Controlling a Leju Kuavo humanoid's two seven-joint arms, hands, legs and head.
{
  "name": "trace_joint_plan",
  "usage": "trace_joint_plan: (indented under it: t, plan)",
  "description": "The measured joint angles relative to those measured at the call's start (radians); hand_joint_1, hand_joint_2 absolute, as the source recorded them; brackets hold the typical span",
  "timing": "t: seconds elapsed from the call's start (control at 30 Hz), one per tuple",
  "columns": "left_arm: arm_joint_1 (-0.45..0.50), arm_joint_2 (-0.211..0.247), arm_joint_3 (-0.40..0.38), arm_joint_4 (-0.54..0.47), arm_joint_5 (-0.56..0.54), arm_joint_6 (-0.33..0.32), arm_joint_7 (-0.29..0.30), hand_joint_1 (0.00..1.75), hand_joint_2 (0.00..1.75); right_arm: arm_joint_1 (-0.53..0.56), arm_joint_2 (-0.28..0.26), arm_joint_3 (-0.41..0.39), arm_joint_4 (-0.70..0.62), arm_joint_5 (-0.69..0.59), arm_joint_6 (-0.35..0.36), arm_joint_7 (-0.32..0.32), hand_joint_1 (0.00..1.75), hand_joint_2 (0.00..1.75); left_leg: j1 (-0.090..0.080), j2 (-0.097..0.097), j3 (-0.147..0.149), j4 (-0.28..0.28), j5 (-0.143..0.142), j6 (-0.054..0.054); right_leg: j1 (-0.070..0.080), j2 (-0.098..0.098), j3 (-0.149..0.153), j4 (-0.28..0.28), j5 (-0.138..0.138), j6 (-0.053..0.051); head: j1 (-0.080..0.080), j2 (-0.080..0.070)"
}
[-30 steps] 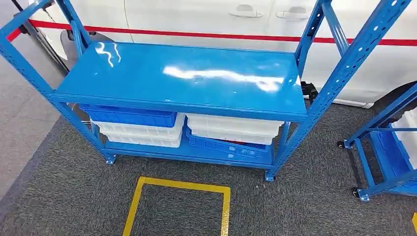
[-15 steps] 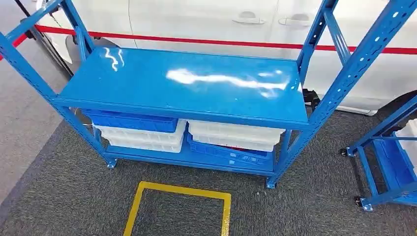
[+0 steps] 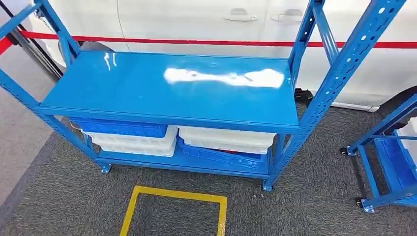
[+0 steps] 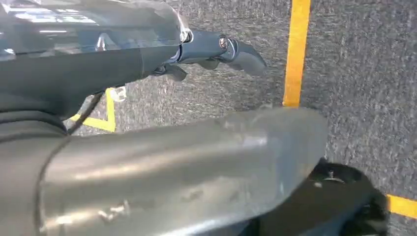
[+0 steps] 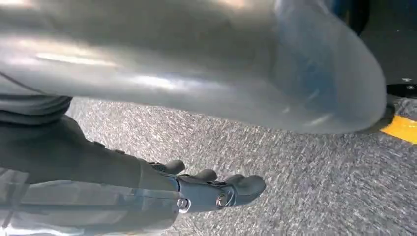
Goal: Take the parts from the cabinet and place them on the table.
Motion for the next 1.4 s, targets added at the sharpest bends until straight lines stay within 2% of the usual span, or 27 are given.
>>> trace_joint_plan:
  t: [0.03, 0.07, 0.13, 0.17, 0.2, 0.23, 0.27, 0.3, 0.37, 0.4, 0.43, 0.47, 0.53, 0.6, 0.7, 0.77, 0.8, 0.87, 0.9, 0.93, 0.97, 1.03, 1.07, 1.1, 1.13, 1.2, 1.4]
  plan:
    - [-0.001, 0.000, 0.000, 0.000, -0.002, 0.001, 0.000, 0.00, 1.75, 0.000, 0.001, 0.000, 0.000, 0.000, 0.000, 0.000, 0.00, 0.00, -0.006, 0.000, 0.032, -0.080, 0.047, 0.012, 0.002, -0.001, 0.007, -0.001, -0.004, 0.000, 0.000, 0.000]
    - [-0.002, 0.000, 0.000, 0.000, -0.004, 0.003, 0.001, 0.00, 1.75, 0.001, 0.004, 0.000, 0.000, 0.000, 0.001, -0.002, 0.00, 1.75, -0.010, 0.005, 0.045, -0.107, 0.036, 0.024, -0.002, -0.002, 0.011, -0.007, -0.006, 0.002, 0.003, 0.000]
    - [-0.005, 0.003, 0.000, 0.000, -0.006, 0.009, 0.003, 0.00, 1.75, -0.003, 0.005, 0.000, 0.000, 0.003, 0.007, -0.005, 0.00, 1.75, -0.024, 0.000, 0.045, -0.108, -0.020, 0.040, -0.004, -0.003, 0.008, -0.008, -0.009, 0.015, -0.002, 0.000]
    - [-0.002, 0.003, 0.000, 0.000, -0.008, 0.015, 0.003, 0.00, 1.75, -0.003, 0.006, 0.000, 0.000, 0.006, 0.015, -0.005, 0.00, 1.75, -0.025, 0.001, 0.046, -0.118, 0.016, 0.043, -0.004, -0.004, 0.013, -0.012, -0.013, 0.021, -0.004, 0.000]
    - [0.002, 0.003, -0.001, 0.000, -0.010, 0.015, 0.005, 0.00, 1.75, -0.005, 0.007, 0.000, 0.000, 0.007, 0.018, -0.004, 0.00, 1.75, -0.024, 0.000, 0.052, -0.125, 0.028, 0.044, -0.001, -0.003, 0.022, -0.017, -0.015, 0.026, -0.003, 0.000]
    - [0.004, 0.003, -0.001, 0.000, -0.011, 0.016, 0.007, 0.00, 1.75, -0.007, 0.006, 0.000, 0.000, 0.007, 0.018, -0.001, 0.00, 1.75, -0.005, 0.001, 0.072, -0.153, 0.043, 0.041, 0.003, -0.003, 0.033, -0.012, -0.022, 0.031, -0.003, 0.000]
    - [0.002, 0.002, -0.001, 0.000, -0.013, 0.016, 0.008, 0.00, 1.75, -0.006, 0.004, 0.000, 0.000, 0.007, 0.018, 0.002, 0.00, 1.75, -0.009, 0.004, 0.083, -0.164, 0.045, 0.038, 0.003, -0.003, 0.027, 0.006, -0.031, 0.036, 0.000, 0.000]
    - [0.000, 0.003, -0.002, 0.000, -0.013, 0.017, 0.010, 0.00, 1.75, -0.006, 0.004, 0.000, 0.000, 0.007, 0.018, 0.003, 0.00, 1.75, -0.008, 0.005, 0.086, -0.167, 0.045, 0.045, 0.002, -0.002, 0.000, 0.053, -0.062, 0.037, 0.003, 0.000]
    - [-0.004, 0.003, -0.002, 0.000, -0.014, 0.016, 0.016, 0.00, 1.75, -0.006, 0.003, -0.001, 0.000, 0.007, 0.017, 0.005, 0.00, 1.75, -0.010, 0.004, 0.086, -0.167, 0.041, 0.047, 0.000, -0.002, -0.077, 0.185, -0.123, 0.043, 0.002, 0.000]
    - [-0.003, 0.003, -0.002, 0.000, -0.015, 0.014, 0.016, 0.00, 1.75, -0.005, 0.002, -0.001, 0.000, 0.007, 0.018, 0.006, 0.00, 1.75, -0.011, 0.004, 0.088, -0.166, 0.038, 0.048, 0.000, -0.002, -0.117, 0.245, -0.135, 0.048, 0.000, 0.000]
    - [-0.002, 0.003, -0.002, 0.000, -0.018, 0.013, 0.017, 0.00, 1.75, -0.005, 0.002, -0.002, 0.000, 0.006, 0.019, 0.006, 0.00, 1.75, -0.012, 0.004, 0.091, -0.164, 0.034, 0.047, 0.000, -0.002, -0.127, 0.246, -0.114, 0.050, 0.002, 0.000]
    - [-0.001, 0.003, -0.004, 0.000, -0.021, 0.012, 0.018, 0.00, 1.75, -0.007, 0.000, -0.002, 0.000, 0.006, 0.026, 0.007, 0.00, 1.75, -0.012, 0.003, 0.094, -0.161, 0.029, 0.045, 0.000, -0.002, -0.114, 0.203, -0.070, 0.051, 0.001, 0.000]
    - [-0.001, 0.001, -0.007, 0.000, -0.026, 0.011, 0.020, 0.00, 1.75, -0.007, -0.005, -0.003, 0.000, 0.006, 0.040, 0.007, 0.00, 1.75, -0.011, 0.002, 0.105, -0.152, 0.016, 0.041, -0.002, -0.002, -0.042, 0.038, 0.034, 0.048, 0.002, 0.000]
    - [-0.003, -0.002, -0.008, 0.000, -0.028, 0.010, 0.021, 0.00, 1.75, -0.008, -0.009, -0.003, 0.000, 0.006, 0.046, 0.008, 0.00, 1.75, -0.018, -0.001, 0.101, -0.141, 0.004, 0.030, 0.004, 0.000, -0.022, -0.017, 0.027, 0.033, 0.001, 0.000]
    - [-0.003, -0.002, -0.009, 0.000, -0.028, 0.009, 0.022, 0.00, 1.75, -0.009, -0.010, -0.008, -0.001, 0.004, 0.047, 0.006, 0.00, 1.75, -0.017, 0.000, 0.102, -0.146, 0.006, 0.019, 0.005, 0.004, -0.024, -0.016, 0.030, 0.020, -0.003, 0.000]
    - [-0.003, -0.001, -0.009, 0.000, -0.035, 0.006, 0.024, 0.00, 1.75, -0.013, -0.011, -0.011, -0.002, 0.007, 0.048, 0.005, 0.00, 1.75, -0.016, 0.001, 0.101, -0.124, -0.017, 0.003, -0.007, 0.001, -0.012, -0.030, 0.033, 0.010, -0.004, 0.000]
    - [-0.003, -0.001, -0.011, 0.000, -0.043, 0.008, 0.028, 0.00, 1.75, -0.014, -0.011, -0.011, -0.002, 0.008, 0.048, 0.005, 0.00, 1.75, -0.013, 0.002, 0.080, -0.078, -0.046, -0.004, -0.009, -0.001, -0.010, -0.031, 0.031, 0.006, -0.015, 0.000]
    - [-0.001, -0.001, -0.019, 0.000, -0.060, 0.018, 0.037, 0.00, 1.75, -0.017, -0.014, -0.013, -0.003, 0.011, 0.048, 0.005, 0.00, 1.75, -0.002, 0.002, -0.001, 0.089, -0.119, -0.015, -0.009, -0.003, -0.008, -0.031, 0.030, 0.004, -0.016, 0.000]
    - [-0.005, -0.001, -0.025, 0.000, -0.066, 0.022, 0.040, 0.00, 1.75, -0.018, -0.015, -0.014, -0.003, 0.013, 0.048, 0.005, 0.00, 1.75, 0.000, 0.002, -0.029, 0.144, -0.132, -0.018, -0.009, -0.004, -0.007, -0.031, 0.029, 0.004, -0.016, 0.000]
    - [-0.010, -0.001, -0.032, 0.000, -0.073, 0.023, 0.044, 0.00, 1.75, -0.018, -0.017, -0.014, -0.003, 0.015, 0.048, 0.006, 0.00, 1.75, 0.001, 0.003, -0.038, 0.162, -0.121, -0.021, -0.011, -0.004, -0.004, -0.031, 0.026, 0.005, -0.016, 0.000]
    - [-0.012, -0.001, -0.035, 0.000, -0.080, 0.030, 0.053, 0.00, 1.75, -0.018, -0.017, -0.014, -0.003, 0.017, 0.046, 0.007, 0.00, 1.75, 0.003, 0.004, -0.022, 0.130, -0.089, -0.021, -0.012, -0.004, 0.000, -0.031, 0.024, 0.006, -0.016, 0.000]
    - [-0.005, 0.000, -0.057, 0.000, -0.080, 0.054, 0.078, 0.00, 1.75, -0.019, -0.017, -0.014, -0.010, 0.021, 0.038, 0.010, 0.00, 1.75, 0.007, 0.005, 0.056, -0.030, 0.004, -0.022, -0.018, -0.001, 0.012, -0.031, 0.018, 0.013, -0.016, 0.000]
    - [0.000, 0.000, -0.074, 0.000, -0.071, 0.056, 0.084, 0.00, 1.75, -0.017, -0.018, -0.014, -0.016, 0.021, 0.037, 0.010, 0.00, 1.75, 0.008, 0.006, 0.085, -0.093, 0.030, -0.022, -0.019, 0.000, 0.016, -0.031, 0.015, 0.017, -0.016, 0.000]
    - [0.007, 0.000, -0.097, 0.001, -0.048, 0.056, 0.090, 0.00, 1.75, -0.016, -0.021, -0.014, -0.021, 0.017, 0.037, 0.010, 0.00, 1.75, -0.003, 0.007, 0.098, -0.125, 0.009, -0.021, -0.014, 0.002, 0.016, -0.031, 0.013, 0.027, -0.020, 0.000]
    - [0.008, 0.001, -0.125, 0.001, -0.019, 0.056, 0.096, 0.00, 1.75, -0.013, -0.023, -0.014, -0.026, 0.008, 0.039, 0.010, 0.00, 1.75, -0.002, 0.006, 0.106, -0.144, 0.004, -0.007, -0.013, 0.001, 0.010, -0.027, 0.013, 0.033, -0.026, 0.000]
    - [0.011, 0.002, -0.165, 0.000, 0.029, 0.055, 0.101, 0.00, 1.75, -0.008, -0.029, -0.014, -0.033, -0.006, 0.043, 0.008, 0.00, 1.75, 0.000, -0.001, 0.102, -0.147, 0.011, -0.002, -0.008, -0.005, 0.011, -0.029, 0.012, 0.013, -0.018, 0.000]
    - [0.053, 0.024, -0.302, -0.009, 0.197, 0.053, 0.138, 0.00, 1.75, 0.018, -0.045, -0.010, -0.057, -0.062, 0.058, -0.008, 0.00, 1.75, -0.005, 0.002, 0.112, -0.147, 0.002, 0.017, -0.010, -0.003, 0.028, -0.048, 0.016, 0.019, -0.016, 0.000]
